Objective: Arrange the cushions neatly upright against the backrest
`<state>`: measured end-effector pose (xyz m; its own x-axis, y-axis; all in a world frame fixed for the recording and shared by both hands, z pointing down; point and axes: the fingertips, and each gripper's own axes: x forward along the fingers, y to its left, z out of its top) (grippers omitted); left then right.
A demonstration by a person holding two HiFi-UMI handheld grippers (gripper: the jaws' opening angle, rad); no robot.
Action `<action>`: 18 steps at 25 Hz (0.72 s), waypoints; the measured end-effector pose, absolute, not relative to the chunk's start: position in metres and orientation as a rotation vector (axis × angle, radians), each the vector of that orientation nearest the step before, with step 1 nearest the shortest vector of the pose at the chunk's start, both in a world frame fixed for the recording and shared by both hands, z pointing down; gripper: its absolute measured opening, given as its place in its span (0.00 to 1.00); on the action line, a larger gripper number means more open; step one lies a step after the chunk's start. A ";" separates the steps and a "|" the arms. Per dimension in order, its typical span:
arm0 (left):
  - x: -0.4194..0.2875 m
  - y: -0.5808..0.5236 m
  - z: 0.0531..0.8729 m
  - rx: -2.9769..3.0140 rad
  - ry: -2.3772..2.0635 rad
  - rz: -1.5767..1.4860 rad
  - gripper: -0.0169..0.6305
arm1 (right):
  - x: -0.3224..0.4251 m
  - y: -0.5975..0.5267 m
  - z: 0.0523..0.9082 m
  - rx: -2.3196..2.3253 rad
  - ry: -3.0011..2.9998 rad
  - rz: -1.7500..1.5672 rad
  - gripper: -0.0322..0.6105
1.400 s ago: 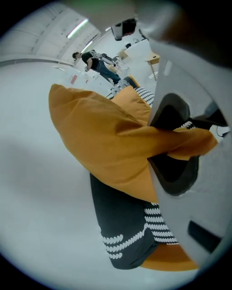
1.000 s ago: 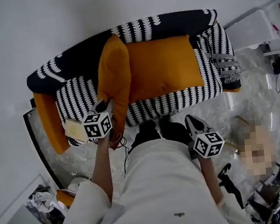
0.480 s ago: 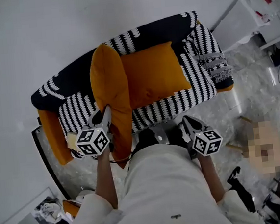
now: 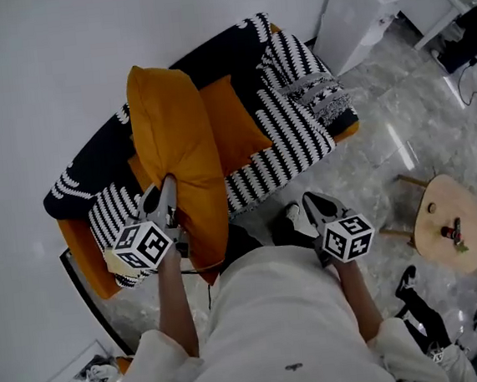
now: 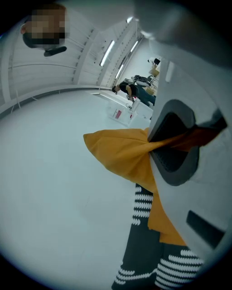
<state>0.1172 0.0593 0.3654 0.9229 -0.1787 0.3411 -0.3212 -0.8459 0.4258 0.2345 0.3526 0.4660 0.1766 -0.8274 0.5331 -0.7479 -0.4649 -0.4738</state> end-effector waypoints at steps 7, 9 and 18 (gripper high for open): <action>0.221 0.135 0.364 2.594 -0.213 0.358 0.08 | 0.269 0.444 0.469 -2.377 1.348 -1.151 0.06; 0.248 0.154 0.368 2.580 -0.177 0.363 0.08 | 0.271 0.463 0.470 -2.373 1.307 -1.140 0.06; 0.368 0.192 0.411 2.447 -0.127 0.408 0.08 | 0.313 0.500 0.479 -2.385 1.252 -1.177 0.06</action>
<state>0.3682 0.1923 0.4106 0.9469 0.0101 0.3213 -0.1906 -0.7871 0.5867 0.3127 0.4997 0.4788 0.3237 -0.7645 0.5574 -0.6037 -0.6205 -0.5005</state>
